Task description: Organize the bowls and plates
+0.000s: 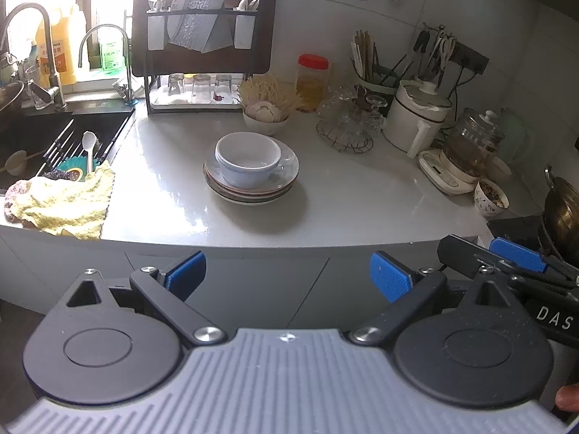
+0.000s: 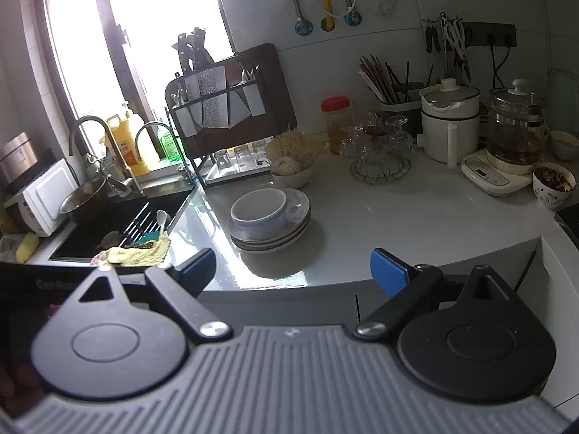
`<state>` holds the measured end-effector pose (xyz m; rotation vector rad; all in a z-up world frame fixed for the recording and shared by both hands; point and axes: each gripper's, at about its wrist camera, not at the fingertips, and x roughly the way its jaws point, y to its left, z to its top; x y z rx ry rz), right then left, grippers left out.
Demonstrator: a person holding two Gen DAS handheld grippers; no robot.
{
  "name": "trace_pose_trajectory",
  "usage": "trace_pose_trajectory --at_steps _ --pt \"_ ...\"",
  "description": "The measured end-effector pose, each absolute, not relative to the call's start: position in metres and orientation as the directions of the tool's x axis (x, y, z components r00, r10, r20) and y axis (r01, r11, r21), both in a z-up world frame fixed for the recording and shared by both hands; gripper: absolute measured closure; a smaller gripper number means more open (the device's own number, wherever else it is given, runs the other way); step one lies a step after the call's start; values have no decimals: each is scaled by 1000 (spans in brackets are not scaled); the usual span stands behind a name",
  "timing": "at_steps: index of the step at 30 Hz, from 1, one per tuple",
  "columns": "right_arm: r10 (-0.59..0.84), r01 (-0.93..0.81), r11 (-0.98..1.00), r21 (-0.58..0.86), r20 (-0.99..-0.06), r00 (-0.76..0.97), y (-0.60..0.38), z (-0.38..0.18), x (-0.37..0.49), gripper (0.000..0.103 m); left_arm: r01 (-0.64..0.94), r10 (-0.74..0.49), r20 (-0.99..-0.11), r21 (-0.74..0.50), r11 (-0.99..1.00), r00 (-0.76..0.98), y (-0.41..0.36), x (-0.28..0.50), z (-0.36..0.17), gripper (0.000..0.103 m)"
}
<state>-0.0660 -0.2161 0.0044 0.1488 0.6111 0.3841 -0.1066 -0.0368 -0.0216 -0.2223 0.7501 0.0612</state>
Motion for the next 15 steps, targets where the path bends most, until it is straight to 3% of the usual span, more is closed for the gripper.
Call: trace_pose_trajectory --at_steps 15 --pt "381 -292 924 248 -533 755 -222 3 -64 10 -168 4 -676 -178 970 737 -30 -112 -22 3"
